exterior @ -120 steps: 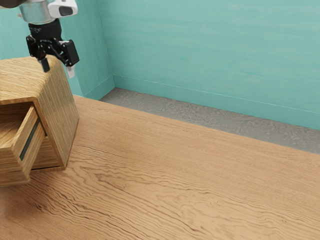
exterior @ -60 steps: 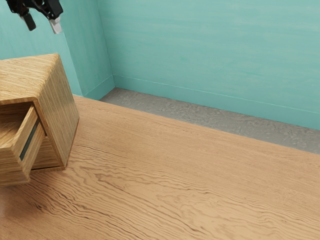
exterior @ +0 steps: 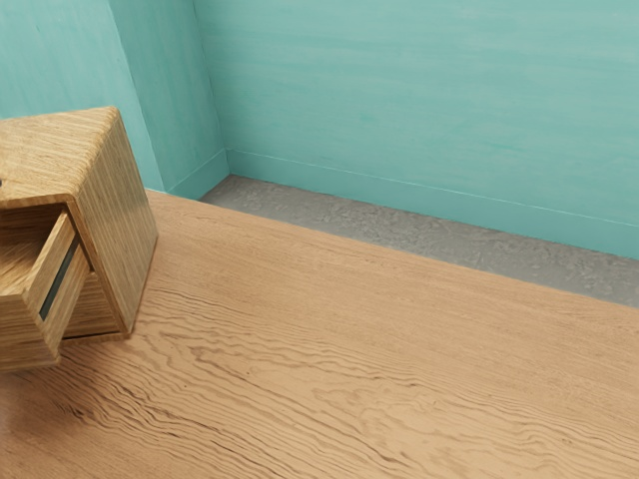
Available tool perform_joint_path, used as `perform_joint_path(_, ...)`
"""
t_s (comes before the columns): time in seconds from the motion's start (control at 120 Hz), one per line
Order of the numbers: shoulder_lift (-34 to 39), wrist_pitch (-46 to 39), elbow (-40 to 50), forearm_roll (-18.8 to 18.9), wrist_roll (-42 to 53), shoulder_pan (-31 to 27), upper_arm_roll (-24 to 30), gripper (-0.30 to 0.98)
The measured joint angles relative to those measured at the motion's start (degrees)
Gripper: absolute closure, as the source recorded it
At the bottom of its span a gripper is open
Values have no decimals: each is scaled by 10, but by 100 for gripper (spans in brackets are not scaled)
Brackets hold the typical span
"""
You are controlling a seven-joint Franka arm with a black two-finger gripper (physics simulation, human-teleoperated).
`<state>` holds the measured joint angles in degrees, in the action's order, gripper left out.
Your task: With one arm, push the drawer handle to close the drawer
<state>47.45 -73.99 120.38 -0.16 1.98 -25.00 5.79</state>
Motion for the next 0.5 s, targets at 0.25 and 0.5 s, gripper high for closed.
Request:
perform_joint_path(0.25,101,-38,160,26,1,-62,-44,0)
perform_joint_path(0.5,136,-88,264,84,11,-87,-92,0)
